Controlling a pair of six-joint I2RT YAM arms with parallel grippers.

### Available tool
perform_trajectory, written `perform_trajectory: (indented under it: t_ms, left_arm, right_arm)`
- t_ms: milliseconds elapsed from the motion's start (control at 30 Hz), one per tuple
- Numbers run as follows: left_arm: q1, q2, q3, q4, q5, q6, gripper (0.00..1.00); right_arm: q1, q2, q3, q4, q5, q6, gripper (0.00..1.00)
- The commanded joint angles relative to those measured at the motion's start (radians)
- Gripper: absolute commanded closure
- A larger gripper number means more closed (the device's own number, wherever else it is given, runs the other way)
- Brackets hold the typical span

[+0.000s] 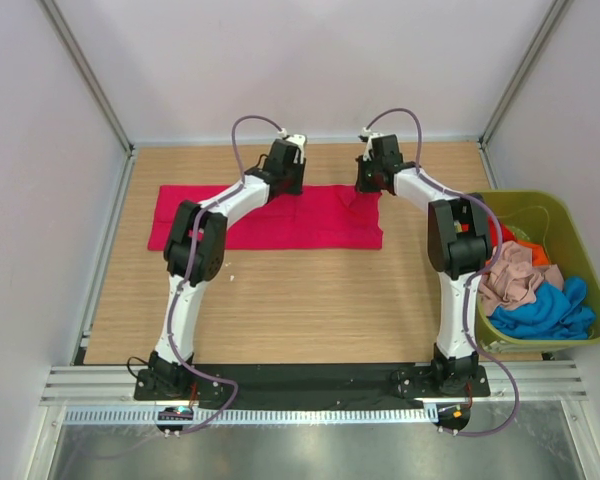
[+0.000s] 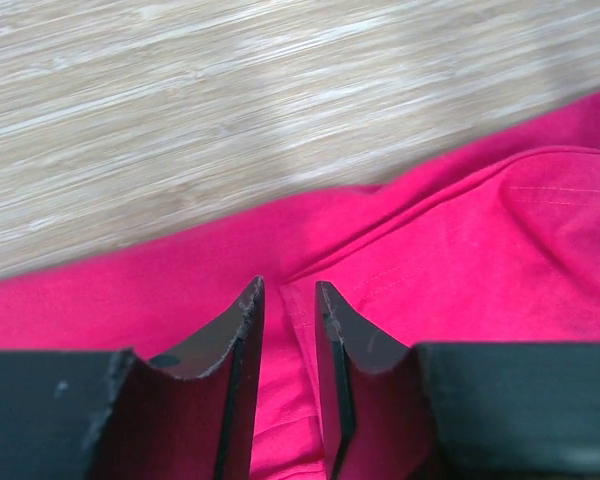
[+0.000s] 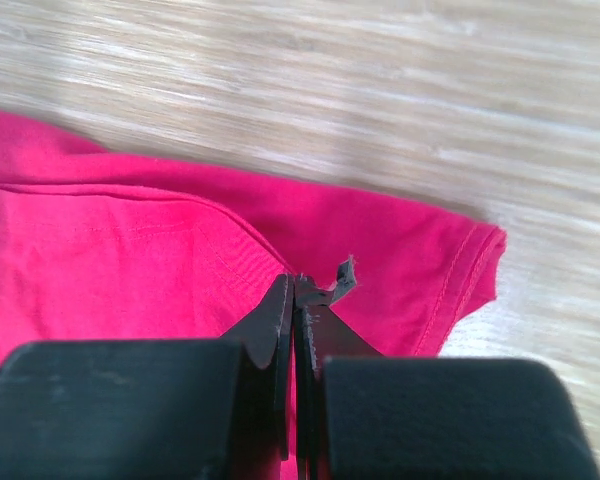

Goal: Fold and stack the t-shirts
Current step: Fold the tshirt

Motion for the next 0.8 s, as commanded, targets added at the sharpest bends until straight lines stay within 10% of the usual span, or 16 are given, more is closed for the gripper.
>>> perform_trajectory:
  t_ms: [0,767]
  left_arm:
    - [0.008,-0.017,0.01,0.004,-0.035,-0.025,0.71]
    - [0.087,-0.138,-0.165,-0.021,-0.151,-0.155,0.62]
  right_arm:
    - [0.031,-0.01,0.051,0.013,0.068,-0.12,0.98]
    - [0.064,-0.004,-0.012,0.147,0.23,-0.304,0.99]
